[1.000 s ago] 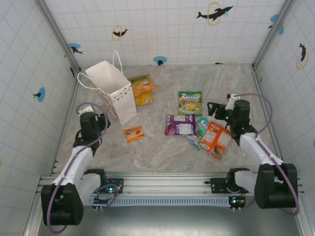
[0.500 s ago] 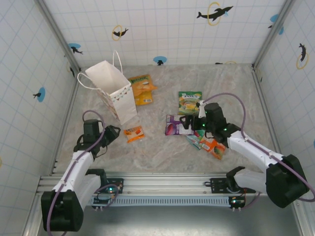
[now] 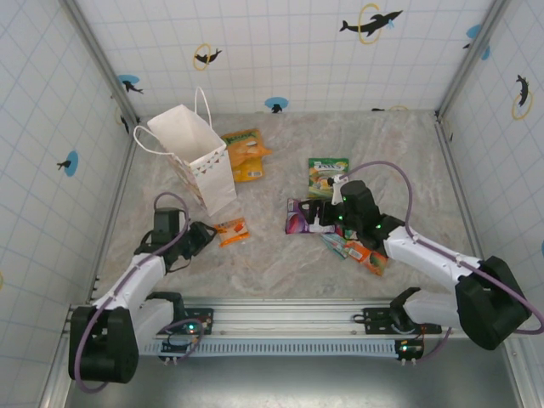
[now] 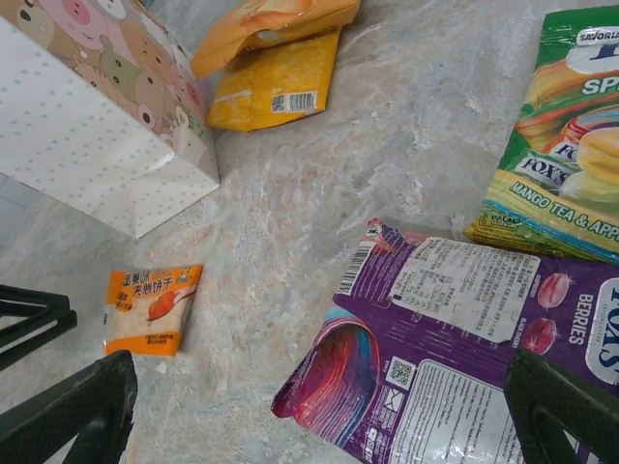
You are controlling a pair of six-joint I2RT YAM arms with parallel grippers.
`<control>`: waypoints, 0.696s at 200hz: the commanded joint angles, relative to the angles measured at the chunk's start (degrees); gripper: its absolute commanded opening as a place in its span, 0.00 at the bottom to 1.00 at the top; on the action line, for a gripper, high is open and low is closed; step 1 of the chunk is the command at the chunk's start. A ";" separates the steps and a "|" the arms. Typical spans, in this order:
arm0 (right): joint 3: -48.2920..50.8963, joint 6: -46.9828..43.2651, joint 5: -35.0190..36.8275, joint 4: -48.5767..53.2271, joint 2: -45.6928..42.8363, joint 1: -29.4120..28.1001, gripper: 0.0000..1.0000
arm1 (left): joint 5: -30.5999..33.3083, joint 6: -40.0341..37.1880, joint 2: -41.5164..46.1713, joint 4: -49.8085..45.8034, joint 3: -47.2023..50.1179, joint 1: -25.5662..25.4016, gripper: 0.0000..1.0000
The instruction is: Place the snacks into the paper bag
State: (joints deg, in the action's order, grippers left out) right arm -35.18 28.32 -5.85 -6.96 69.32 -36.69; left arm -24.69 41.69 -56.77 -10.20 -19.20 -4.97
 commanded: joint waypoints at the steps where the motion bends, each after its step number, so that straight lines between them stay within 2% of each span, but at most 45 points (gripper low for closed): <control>1: 0.61 0.39 0.88 -2.89 0.14 -0.23 1.00 | -0.46 -0.12 -1.42 2.12 0.05 -0.56 0.45; 88: 2.60 2.00 2.26 -2.87 -0.88 -0.27 1.00 | -0.16 -1.50 -11.60 6.96 -3.27 -2.58 0.39; 120: 2.84 2.02 2.09 -3.23 -0.42 -0.19 1.00 | -0.72 -1.17 -15.08 9.46 -4.30 -3.36 0.33; 139: 2.68 1.72 1.89 -3.23 -0.15 -0.18 1.00 | -0.73 -1.17 -16.96 9.98 -4.77 -4.00 0.24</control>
State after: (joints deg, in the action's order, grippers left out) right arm -33.19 29.91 -4.38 -7.94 69.34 -36.71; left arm -24.86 40.84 -71.79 -2.22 -22.15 -8.08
